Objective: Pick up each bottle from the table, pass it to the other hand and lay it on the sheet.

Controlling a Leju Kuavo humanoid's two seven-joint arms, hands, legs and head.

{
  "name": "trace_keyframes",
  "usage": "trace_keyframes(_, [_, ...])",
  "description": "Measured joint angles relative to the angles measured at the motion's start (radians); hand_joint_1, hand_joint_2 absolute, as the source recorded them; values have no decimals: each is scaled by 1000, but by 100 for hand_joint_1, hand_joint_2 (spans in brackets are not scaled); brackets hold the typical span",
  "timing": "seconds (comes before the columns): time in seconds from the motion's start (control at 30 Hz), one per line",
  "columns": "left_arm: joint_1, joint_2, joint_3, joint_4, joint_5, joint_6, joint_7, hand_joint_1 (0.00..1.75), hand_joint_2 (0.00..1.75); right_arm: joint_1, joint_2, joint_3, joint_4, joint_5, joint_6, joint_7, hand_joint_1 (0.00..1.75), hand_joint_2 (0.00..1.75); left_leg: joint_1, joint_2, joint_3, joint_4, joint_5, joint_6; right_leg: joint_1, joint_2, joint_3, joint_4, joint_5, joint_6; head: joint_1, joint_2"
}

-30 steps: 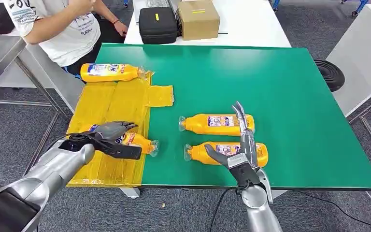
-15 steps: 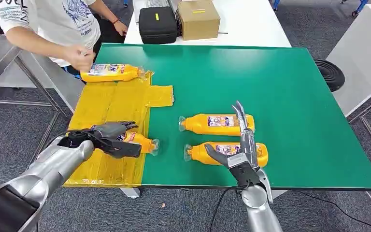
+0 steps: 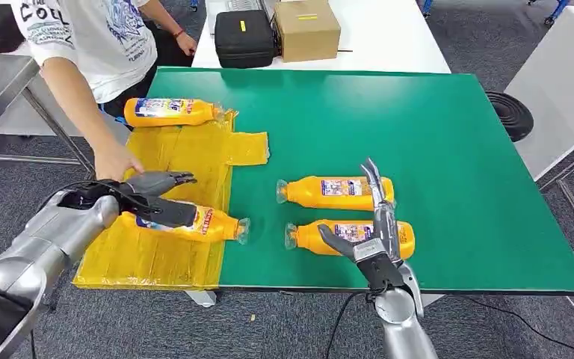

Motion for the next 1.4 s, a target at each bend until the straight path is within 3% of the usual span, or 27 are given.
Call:
trace_keyframes(0.53, [-4, 68, -3, -123, 105, -52, -41, 0, 0, 2, -10, -1, 6, 2, -8, -5, 0, 175, 0, 0, 0, 0, 0, 0, 0, 0, 0, 0, 0, 0, 0, 0])
trace_keyframes(0.67, [47, 72, 67, -197, 207, 74, -4, 0, 0, 16, -18, -2, -11, 158, 4, 127, 0, 175, 0, 0, 0, 0, 0, 0, 0, 0, 0, 0, 0, 0, 0, 0])
trace_keyframes(0.7, [75, 70, 97, -222, 230, 117, 6, 0, 175, 17, -25, -2, -15, 221, 29, 196, 0, 175, 0, 0, 0, 0, 0, 0, 0, 0, 0, 0, 0, 0, 0, 0])
trace_keyframes(0.87, [227, 14, 260, -348, 287, 281, 34, 0, 175, -5, -79, -6, -9, 433, 175, 414, 0, 175, -1, -1, -2, 0, 0, 0, -1, 0, -1, 0, 0, 0, 0, 0])
trace_keyframes(1.13, [384, -57, 459, -510, 278, 327, 55, 0, 175, -106, -163, 1, 135, 531, 273, 485, 0, 175, -1, 0, -2, 0, 0, 0, -1, 0, -1, 0, 0, 0, 0, 0])
trace_keyframes(1.4, [521, -77, 568, -634, 211, 331, 69, 0, 175, -196, -224, 66, 274, 552, 279, 507, 0, 175, -1, 0, -2, 0, 0, 0, -1, 0, -1, 0, 0, 0, 0, 0])
